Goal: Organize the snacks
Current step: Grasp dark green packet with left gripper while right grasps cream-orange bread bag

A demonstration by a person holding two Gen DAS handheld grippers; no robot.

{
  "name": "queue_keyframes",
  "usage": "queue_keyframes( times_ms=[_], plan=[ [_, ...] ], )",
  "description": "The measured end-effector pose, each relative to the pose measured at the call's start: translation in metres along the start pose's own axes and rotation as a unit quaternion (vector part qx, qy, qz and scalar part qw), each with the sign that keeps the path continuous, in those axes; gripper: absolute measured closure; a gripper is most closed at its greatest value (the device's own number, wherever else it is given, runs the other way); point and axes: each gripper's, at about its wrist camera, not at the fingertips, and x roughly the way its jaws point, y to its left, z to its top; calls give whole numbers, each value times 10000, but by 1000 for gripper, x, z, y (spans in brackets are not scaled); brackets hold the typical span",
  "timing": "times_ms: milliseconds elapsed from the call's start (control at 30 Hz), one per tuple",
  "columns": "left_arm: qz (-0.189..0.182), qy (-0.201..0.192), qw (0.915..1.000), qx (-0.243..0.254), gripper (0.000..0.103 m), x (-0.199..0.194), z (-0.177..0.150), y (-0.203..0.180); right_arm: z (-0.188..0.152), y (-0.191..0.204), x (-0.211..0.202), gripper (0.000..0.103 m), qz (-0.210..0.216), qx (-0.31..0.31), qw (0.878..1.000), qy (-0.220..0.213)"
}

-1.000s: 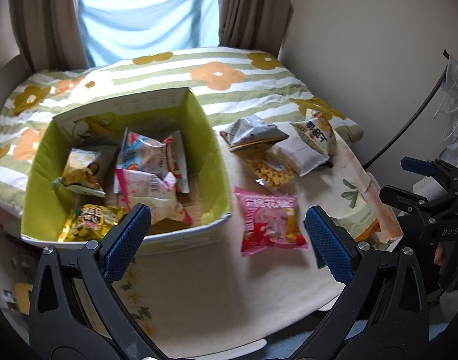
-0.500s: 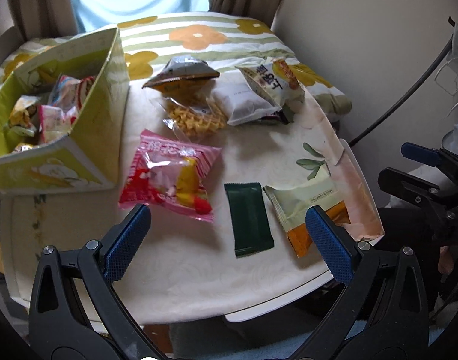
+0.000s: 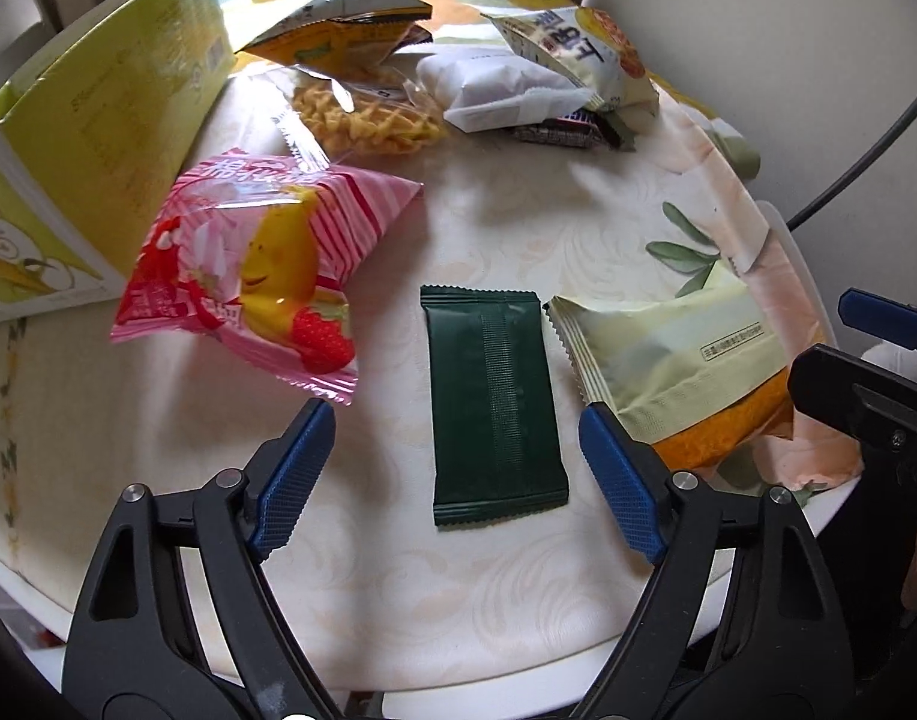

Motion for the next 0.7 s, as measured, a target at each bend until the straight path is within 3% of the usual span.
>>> queue_keyframes(
  times_ms=[133, 367, 467, 533, 700],
  plan=[
    [51, 67, 10000, 36, 32, 9, 2, -3, -2, -2, 10, 1, 29, 24, 10000, 92],
    [142, 114, 9994, 301, 34, 20, 1, -15, -2, -3, 23, 1, 84, 81, 9995, 286],
    [197, 79, 9986, 478, 45, 20, 1, -19, -1, -1, 26, 1, 130, 135, 9992, 348],
    [156, 47, 9980, 606, 60, 19, 1, -22, 0, 0, 29, 1, 144, 172, 9990, 391],
    [83, 114, 9974, 705, 60, 20, 5, -21, 1, 4, 38, 1, 197, 288, 9980, 526]
  ],
)
